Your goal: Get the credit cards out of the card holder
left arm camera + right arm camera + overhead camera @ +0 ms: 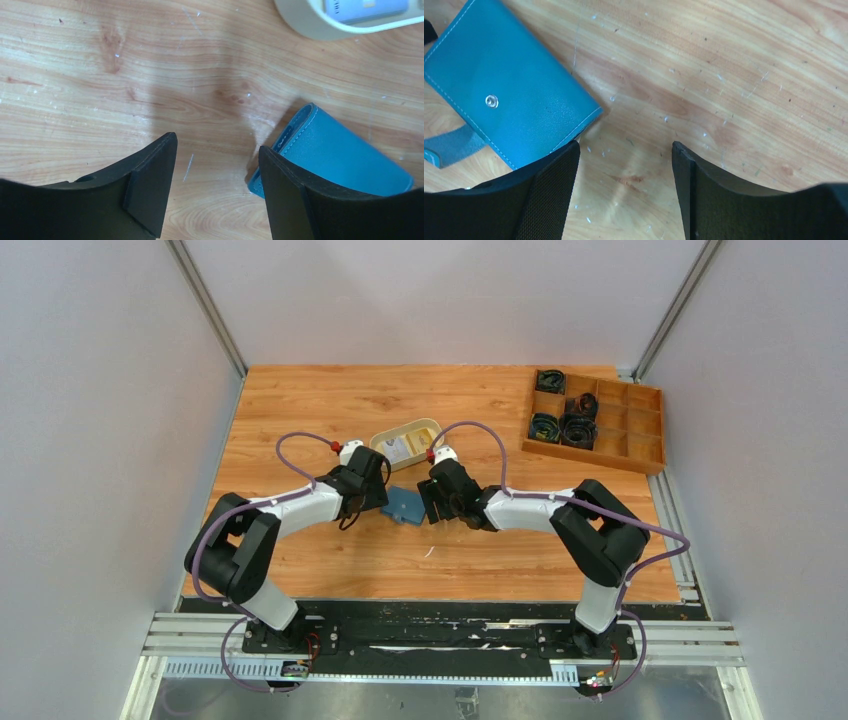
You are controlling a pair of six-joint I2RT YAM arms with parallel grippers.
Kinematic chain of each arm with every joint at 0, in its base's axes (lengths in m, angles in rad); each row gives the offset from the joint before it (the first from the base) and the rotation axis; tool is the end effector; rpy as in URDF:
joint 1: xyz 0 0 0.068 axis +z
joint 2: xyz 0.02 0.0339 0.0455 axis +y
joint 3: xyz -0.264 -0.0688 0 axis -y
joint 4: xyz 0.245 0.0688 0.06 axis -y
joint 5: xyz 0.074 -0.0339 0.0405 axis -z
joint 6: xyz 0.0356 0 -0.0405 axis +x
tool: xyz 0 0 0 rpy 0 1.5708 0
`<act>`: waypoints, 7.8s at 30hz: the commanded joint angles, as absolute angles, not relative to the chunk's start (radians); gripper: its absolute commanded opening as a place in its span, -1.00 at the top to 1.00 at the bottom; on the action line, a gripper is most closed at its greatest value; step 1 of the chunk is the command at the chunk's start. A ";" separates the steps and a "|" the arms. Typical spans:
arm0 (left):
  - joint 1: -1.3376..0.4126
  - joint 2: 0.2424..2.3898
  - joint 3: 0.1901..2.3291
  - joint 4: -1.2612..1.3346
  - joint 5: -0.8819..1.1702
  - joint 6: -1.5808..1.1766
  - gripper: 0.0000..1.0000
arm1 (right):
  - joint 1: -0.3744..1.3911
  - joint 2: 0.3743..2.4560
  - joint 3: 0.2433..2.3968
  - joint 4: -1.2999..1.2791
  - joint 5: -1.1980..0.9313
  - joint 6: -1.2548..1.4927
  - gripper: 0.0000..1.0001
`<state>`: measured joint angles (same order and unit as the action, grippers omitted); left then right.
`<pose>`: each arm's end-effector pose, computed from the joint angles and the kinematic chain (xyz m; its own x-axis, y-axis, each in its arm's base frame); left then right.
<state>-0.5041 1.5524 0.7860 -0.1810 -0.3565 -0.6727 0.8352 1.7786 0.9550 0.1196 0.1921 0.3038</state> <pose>0.2651 -0.1321 0.1636 -0.7269 -0.2659 -0.6332 -0.2285 0.9631 -0.1421 0.2520 0.2683 0.1623 -0.6030 -0.2286 -0.7643 -0.4713 0.8750 0.1101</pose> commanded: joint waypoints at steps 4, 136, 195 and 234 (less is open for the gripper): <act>-0.492 1.610 0.783 -0.208 -0.392 -0.690 -0.37 | 0.793 1.844 0.981 0.106 0.119 0.303 -0.43; -0.610 1.430 0.835 -0.467 -0.280 -0.592 0.16 | 0.870 1.788 1.020 0.159 0.078 0.479 1.00; -0.581 1.733 0.891 0.123 0.296 -0.795 0.11 | 0.515 1.525 0.632 0.080 0.134 0.503 0.94; -0.494 1.703 0.788 0.016 0.295 -0.811 0.14 | 0.511 1.597 0.617 0.153 0.058 0.503 0.95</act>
